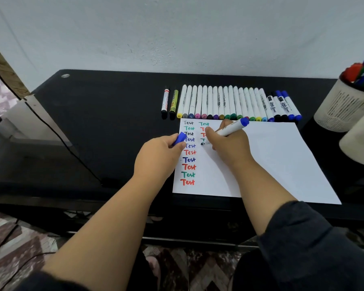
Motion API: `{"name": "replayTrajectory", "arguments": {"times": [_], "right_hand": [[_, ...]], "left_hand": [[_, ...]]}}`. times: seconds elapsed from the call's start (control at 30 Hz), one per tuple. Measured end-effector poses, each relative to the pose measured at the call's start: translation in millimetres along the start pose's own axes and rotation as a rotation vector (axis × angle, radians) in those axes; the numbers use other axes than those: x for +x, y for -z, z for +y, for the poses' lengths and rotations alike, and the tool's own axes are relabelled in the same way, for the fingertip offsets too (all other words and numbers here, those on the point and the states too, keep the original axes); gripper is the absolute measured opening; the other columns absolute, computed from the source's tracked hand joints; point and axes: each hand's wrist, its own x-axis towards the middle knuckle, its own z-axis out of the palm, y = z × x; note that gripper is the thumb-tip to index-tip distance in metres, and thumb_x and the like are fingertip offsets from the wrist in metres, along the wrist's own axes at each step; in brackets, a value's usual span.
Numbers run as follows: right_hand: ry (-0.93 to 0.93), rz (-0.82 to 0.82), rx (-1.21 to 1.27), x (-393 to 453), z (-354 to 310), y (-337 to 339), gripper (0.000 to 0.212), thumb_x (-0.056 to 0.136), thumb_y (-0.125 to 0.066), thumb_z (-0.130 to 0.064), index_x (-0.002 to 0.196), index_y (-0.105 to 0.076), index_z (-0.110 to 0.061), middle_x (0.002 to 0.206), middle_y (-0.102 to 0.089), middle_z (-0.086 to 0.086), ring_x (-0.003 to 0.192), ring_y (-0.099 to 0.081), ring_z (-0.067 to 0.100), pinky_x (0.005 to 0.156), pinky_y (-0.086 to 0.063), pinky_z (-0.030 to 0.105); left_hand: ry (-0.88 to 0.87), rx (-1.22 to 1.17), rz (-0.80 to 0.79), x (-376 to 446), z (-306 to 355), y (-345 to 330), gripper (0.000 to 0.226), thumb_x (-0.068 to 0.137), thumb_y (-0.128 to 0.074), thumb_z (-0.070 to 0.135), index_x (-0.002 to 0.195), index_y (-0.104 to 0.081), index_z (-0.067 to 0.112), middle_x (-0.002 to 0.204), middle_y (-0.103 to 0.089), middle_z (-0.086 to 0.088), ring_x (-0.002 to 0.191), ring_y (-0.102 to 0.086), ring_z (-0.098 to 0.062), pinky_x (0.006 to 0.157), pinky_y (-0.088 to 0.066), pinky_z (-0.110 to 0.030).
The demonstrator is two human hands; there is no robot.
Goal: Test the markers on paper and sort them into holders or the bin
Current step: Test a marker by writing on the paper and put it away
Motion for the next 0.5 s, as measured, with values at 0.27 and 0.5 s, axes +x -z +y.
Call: {"name": "replayTrajectory", "arguments": {"times": [0.27,0.5], "right_hand": [[0.035,0.030,-0.058,-1.1,-2.1,2.4,0.034,0.088,-0.057,-0.019,0.066,-0.031,-0.016,0.062,-0.035,-0.001,0.055,-0.035,0.011,0.051,-0.027,0.023],[0.003,0.053,0.007,-3.2,-2.2,3.8,0.034,0.085,-0.056,-0.013,0.065,-0.028,-0.016,0.060,-0.030,-0.002,0.054,-0.031,0.010,0.051,-0.025,0.022]], "left_hand": [[0.001,0.034,-0.005,-0.6,-2.3,-0.2,0.045,0.095,-0.048,0.042,0.139,-0.042,0.035,0.125,-0.059,0.010,0.066,-0.050,-0.001,0.052,-0.037,-0.016],[0.006,0.044,-0.042,2.1,-4.4,-4.4,0.046,0.094,-0.049,0.044,0.139,-0.041,0.037,0.116,-0.062,0.011,0.072,-0.057,-0.004,0.062,-0.050,-0.022]]}}
